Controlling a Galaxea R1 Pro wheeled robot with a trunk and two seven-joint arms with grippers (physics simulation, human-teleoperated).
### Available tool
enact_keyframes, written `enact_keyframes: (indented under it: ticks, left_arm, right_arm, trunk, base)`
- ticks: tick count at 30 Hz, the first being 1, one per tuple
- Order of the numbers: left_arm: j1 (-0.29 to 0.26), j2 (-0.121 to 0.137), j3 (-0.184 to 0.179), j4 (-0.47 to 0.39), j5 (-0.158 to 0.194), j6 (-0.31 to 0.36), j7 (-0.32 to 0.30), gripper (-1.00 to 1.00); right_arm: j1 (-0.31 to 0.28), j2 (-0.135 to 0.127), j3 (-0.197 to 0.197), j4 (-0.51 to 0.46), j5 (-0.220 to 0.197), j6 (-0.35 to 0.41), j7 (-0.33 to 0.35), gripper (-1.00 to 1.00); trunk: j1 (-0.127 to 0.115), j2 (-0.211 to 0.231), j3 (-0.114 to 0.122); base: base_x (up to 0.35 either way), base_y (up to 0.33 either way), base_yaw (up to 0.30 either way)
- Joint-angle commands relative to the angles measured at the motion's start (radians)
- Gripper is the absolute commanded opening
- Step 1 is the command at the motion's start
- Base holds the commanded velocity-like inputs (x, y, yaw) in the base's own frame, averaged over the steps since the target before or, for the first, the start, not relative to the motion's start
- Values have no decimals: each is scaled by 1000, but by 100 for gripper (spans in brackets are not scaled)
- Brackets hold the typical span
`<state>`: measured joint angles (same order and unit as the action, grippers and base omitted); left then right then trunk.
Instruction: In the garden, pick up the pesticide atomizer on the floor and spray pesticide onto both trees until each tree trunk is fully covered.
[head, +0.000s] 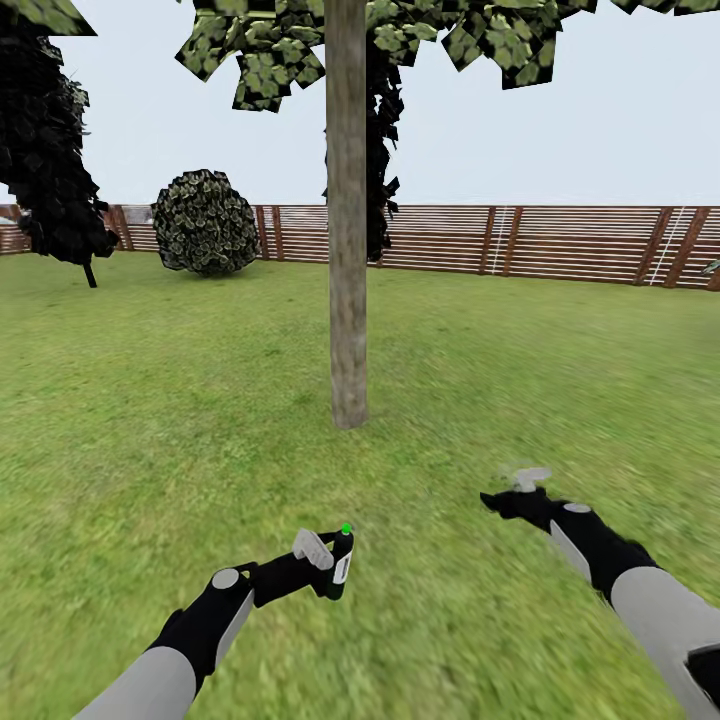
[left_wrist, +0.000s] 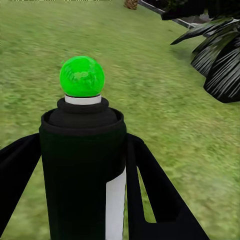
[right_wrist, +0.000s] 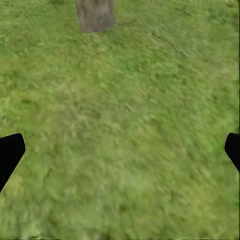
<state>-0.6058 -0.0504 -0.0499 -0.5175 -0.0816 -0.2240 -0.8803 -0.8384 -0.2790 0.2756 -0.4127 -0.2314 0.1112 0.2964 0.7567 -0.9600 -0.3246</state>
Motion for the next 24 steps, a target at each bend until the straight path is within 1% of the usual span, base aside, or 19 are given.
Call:
enact_keyframes:
  ticks: [1, 2, 4, 5, 6, 7, 8, 9, 10, 11, 12, 14, 15, 17, 19, 20, 22, 24]
  left_arm:
    - [0, 0, 1, -1, 1, -1, 2, -100]
    - [0, 0, 5, -3, 2, -1, 10, -100]
    - [0, 1, 13, -4, 4, -1, 32, -100]
    - [0, 1, 26, -5, 5, -1, 79, -100]
    - [0, 1, 34, -6, 6, -1, 115, -100]
    - [0, 1, 48, -6, 7, -2, 201, -100]
    - [0, -1, 58, -7, 9, -3, 313, -100]
    - [0, -2, 62, -7, 9, -3, 363, -100]
    - [0, -7, 67, -8, 10, -4, 460, -100]
    - [0, -10, 68, -8, 10, -5, 504, -100]
    - [0, -16, 71, -8, 10, -6, 575, -100]
    - [0, -24, 74, -7, 11, -11, 638, -100]
    - [0, -29, 75, -7, 11, -23, 662, -100]
    - [0, -35, 77, -7, 11, -48, 683, -100]
    - [0, -42, 77, -7, 11, -61, 691, -100]
    - [0, -51, 78, -7, 11, -69, 696, -100]
    - [0, -61, 78, -7, 11, -74, 700, -100]
    - [0, -71, 78, -6, 11, -78, 702, -100]
  right_arm:
    - [0, -8, -10, 39, -2, -11, -39, 100]
    - [0, -20, -26, 120, -3, -49, -107, 100]
    - [2, -30, -36, 210, -3, -113, -169, 100]
    - [5, -38, -43, 299, -3, -189, -223, 100]
    - [9, -41, -45, 335, -4, -225, -245, 100]
    - [29, -45, -49, 383, -4, -278, -277, 100]
    - [61, -47, -51, 413, -5, -311, -299, 100]
    - [77, -48, -52, 424, -6, -323, -307, 100]
    - [110, -47, -53, 440, -7, -341, -318, 100]
    - [125, -47, -53, 446, -8, -348, -322, 100]
    - [149, -46, -54, 454, -11, -358, -328, 100]
    - [171, -43, -55, 461, -23, -366, -333, 100]
    - [179, -38, -56, 463, -33, -370, -335, 100]
    - [186, -31, -56, 465, -43, -373, -343, 100]
    - [189, -28, -56, 465, -48, -374, -353, 100]
    - [191, -26, -56, 466, -50, -375, -363, 100]
    - [192, -22, -56, 466, -52, -375, -371, 100]
    - [193, -12, -56, 467, -53, -375, -377, 100]
  trunk:
    - [0, 0, 0]
    - [0, 0, 0]
    - [0, 0, 0]
    - [0, 0, 0]
    - [0, 0, 0]
    - [0, 0, 0]
    - [0, 0, 0]
    - [0, 0, 0]
    - [0, 0, 0]
    - [0, 0, 0]
    - [0, 0, 0]
    - [0, 0, 0]
    - [0, 0, 0]
    - [0, 0, 0]
    - [0, 0, 0]
    - [0, 0, 0]
    - [0, 0, 0]
    - [0, 0, 0]
  base:
    - [0, 0, 0]
    - [0, 0, 0]
    - [0, 0, 0]
    - [0, 0, 0]
    - [0, 0, 0]
    - [0, 0, 0]
    - [0, 0, 0]
    - [0, 0, 0]
    - [0, 0, 0]
    - [0, 0, 0]
    - [0, 0, 0]
    - [0, 0, 0]
    - [36, 0, 0]
    - [128, 0, 0]
    - [224, 0, 0]
    - [278, 0, 0]
    - [298, 0, 0]
    - [324, 0, 0]
